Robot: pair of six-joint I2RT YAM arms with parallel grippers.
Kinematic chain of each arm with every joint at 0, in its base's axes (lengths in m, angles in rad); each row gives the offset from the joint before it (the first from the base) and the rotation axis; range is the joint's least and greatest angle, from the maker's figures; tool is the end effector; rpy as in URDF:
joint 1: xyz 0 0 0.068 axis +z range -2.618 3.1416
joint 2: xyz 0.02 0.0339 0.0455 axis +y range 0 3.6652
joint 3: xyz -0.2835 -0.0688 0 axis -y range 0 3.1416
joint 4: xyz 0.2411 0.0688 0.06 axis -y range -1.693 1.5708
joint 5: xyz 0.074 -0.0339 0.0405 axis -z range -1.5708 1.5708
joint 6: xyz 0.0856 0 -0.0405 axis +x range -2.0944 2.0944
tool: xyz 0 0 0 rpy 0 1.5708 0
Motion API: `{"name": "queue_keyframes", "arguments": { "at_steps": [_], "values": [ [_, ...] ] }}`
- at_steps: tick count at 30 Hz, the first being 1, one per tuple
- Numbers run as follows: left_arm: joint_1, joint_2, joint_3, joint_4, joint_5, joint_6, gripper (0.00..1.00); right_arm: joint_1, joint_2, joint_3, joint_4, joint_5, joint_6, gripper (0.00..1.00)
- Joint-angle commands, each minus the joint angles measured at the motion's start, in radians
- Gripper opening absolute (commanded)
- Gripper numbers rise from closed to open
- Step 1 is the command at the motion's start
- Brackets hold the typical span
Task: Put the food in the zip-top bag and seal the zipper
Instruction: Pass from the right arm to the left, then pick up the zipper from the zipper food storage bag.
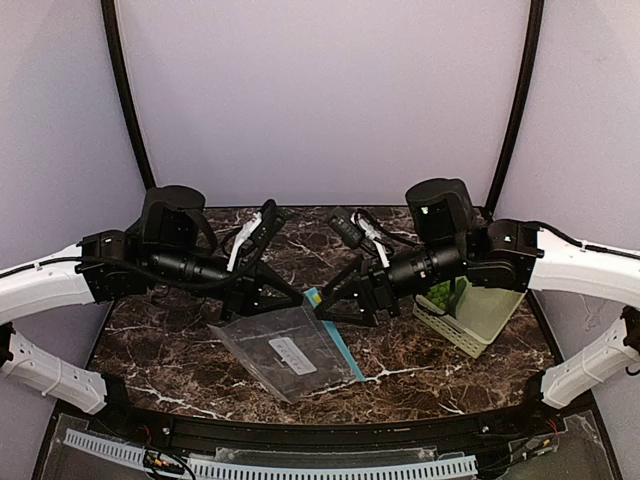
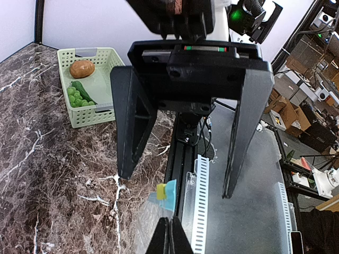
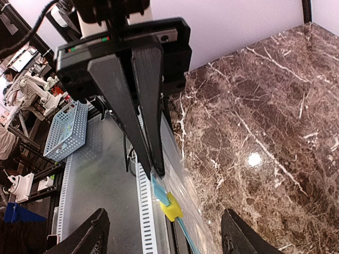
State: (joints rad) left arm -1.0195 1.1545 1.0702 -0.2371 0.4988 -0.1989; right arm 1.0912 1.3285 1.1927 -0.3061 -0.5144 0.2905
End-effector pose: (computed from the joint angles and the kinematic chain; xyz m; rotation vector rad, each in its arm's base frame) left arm 0.1182 -0.2703 0.3652 1.1549 1.7177 -1.2652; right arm 0.1164 0.3151 0.3520 -1.2009 1.8929 1.3404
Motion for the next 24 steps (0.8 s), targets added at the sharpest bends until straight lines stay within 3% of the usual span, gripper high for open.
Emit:
{"name": "queue_keyframes", "arguments": {
  "at_steps": [1,15,24],
  "values": [
    [-0.003,-0.033,-0.014,0.013,0.020,-0.013,0.01,-0.027,-0.050,-0.025,0.089,0.004,0.004,0.70],
    [-0.002,-0.018,-0.015,0.023,0.025,-0.028,0.01,-0.027,-0.029,-0.041,0.144,-0.062,-0.050,0.45],
    [-0.003,-0.018,-0.013,0.024,0.026,-0.030,0.01,-0.027,0.000,-0.055,0.150,-0.061,-0.056,0.42]
  ]
}}
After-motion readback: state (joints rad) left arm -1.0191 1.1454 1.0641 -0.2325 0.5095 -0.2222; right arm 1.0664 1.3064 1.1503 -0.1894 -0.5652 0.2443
